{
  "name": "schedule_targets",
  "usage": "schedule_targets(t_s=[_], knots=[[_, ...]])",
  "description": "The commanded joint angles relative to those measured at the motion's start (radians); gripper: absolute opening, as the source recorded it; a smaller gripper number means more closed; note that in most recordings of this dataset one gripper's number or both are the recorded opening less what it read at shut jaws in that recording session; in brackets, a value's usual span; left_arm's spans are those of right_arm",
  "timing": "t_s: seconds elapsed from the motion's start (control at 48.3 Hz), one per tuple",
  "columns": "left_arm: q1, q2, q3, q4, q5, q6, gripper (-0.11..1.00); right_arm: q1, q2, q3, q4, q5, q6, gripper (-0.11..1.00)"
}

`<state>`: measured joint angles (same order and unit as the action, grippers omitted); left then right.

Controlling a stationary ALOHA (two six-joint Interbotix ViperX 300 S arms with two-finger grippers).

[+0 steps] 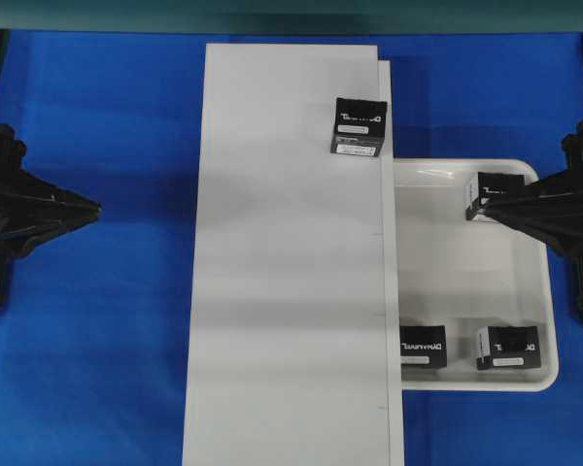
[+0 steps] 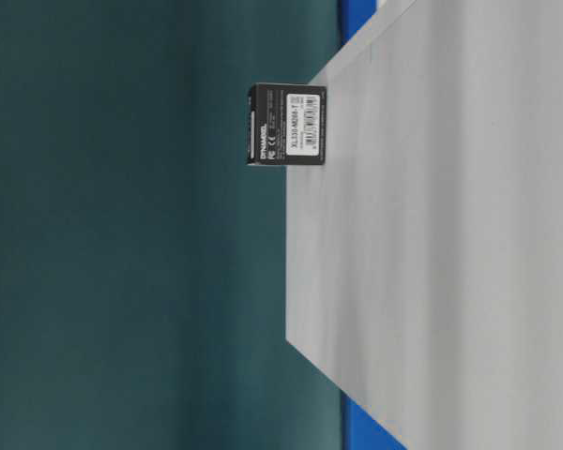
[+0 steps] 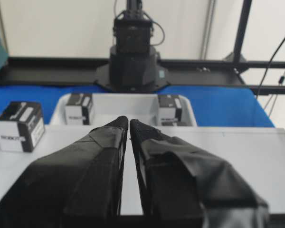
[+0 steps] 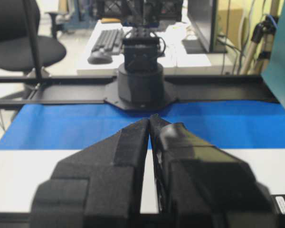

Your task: Place the box from the white plastic tray onto the white base.

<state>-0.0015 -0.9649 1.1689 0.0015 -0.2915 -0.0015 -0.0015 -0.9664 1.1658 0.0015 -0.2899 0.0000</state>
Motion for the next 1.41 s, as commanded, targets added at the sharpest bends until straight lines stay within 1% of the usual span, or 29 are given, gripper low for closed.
schedule_targets(t_s=[0.0,0.041,0.103,0.124,0.186,0.228,0.373,0.393,0.476,0.6,0.621,0.745,0.807,0.89,0.911,0.952,1.055,1.118,1.159,1.283,1.387], knots=[[0.002,0.025,-0.041,0.014,0.014,-0.014,0.14,-0.003,0.015,-0.006,0.008,-0.002,0.014,0.14],[0.003,0.037,-0.06,0.015,0.031,-0.015,0.12,-0.003,0.015,-0.011,0.037,0.023,0.017,0.14],[0.002,0.048,-0.084,0.015,0.055,-0.015,0.03,-0.008,0.014,-0.026,0.078,0.081,0.028,0.06],[0.002,0.049,-0.091,0.015,0.063,-0.015,0.0,-0.009,0.012,-0.034,0.087,0.106,0.032,0.02],[0.0,0.055,-0.112,0.015,0.087,-0.015,-0.05,-0.017,0.009,-0.055,0.1,0.184,0.038,-0.02],[0.002,0.055,-0.123,0.015,0.103,-0.015,-0.07,-0.02,0.008,-0.074,0.098,0.242,0.04,-0.03],[0.0,0.055,-0.164,0.015,0.176,-0.015,-0.07,-0.058,0.005,-0.158,0.1,0.482,0.054,-0.03],[0.002,0.054,-0.17,0.015,0.189,-0.015,-0.07,-0.071,0.005,-0.176,0.1,0.529,0.058,-0.03],[0.0,0.052,-0.199,0.015,0.252,-0.015,-0.07,-0.112,0.003,-0.222,0.098,0.652,0.074,-0.03],[-0.003,0.055,-0.238,0.015,0.314,-0.014,-0.07,-0.183,0.011,-0.307,0.095,0.834,0.075,-0.03],[-0.003,0.054,-0.244,0.015,0.325,-0.012,-0.07,-0.198,0.017,-0.327,0.091,0.882,0.075,-0.03],[-0.006,0.055,-0.275,0.015,0.359,-0.017,-0.07,-0.252,0.06,-0.379,0.075,1.072,0.074,-0.03],[-0.011,0.06,-0.291,0.015,0.364,-0.017,-0.07,-0.272,0.087,-0.393,0.067,1.15,0.071,-0.03],[-0.015,0.072,-0.31,0.015,0.367,-0.015,-0.07,-0.288,0.127,-0.405,0.038,1.223,0.055,-0.03],[-0.015,0.075,-0.311,0.015,0.367,-0.017,-0.07,-0.291,0.14,-0.405,0.021,1.244,0.046,-0.03],[-0.017,0.078,-0.313,0.015,0.367,-0.015,-0.07,-0.299,0.158,-0.407,0.006,1.266,0.029,-0.03],[-0.015,0.087,-0.316,0.015,0.367,-0.015,-0.07,-0.314,0.209,-0.411,-0.02,1.318,-0.038,-0.03],[-0.017,0.089,-0.321,0.015,0.367,-0.018,-0.07,-0.336,0.239,-0.413,-0.028,1.344,-0.092,-0.03],[-0.02,0.091,-0.325,0.015,0.368,-0.018,-0.07,-0.356,0.264,-0.413,-0.028,1.365,-0.141,-0.03],[-0.029,0.095,-0.336,0.015,0.367,-0.018,-0.07,-0.405,0.313,-0.41,-0.028,1.408,-0.259,-0.02],[-0.029,0.098,-0.336,0.015,0.368,-0.018,-0.07,-0.434,0.351,-0.408,-0.028,1.422,-0.322,-0.01]])
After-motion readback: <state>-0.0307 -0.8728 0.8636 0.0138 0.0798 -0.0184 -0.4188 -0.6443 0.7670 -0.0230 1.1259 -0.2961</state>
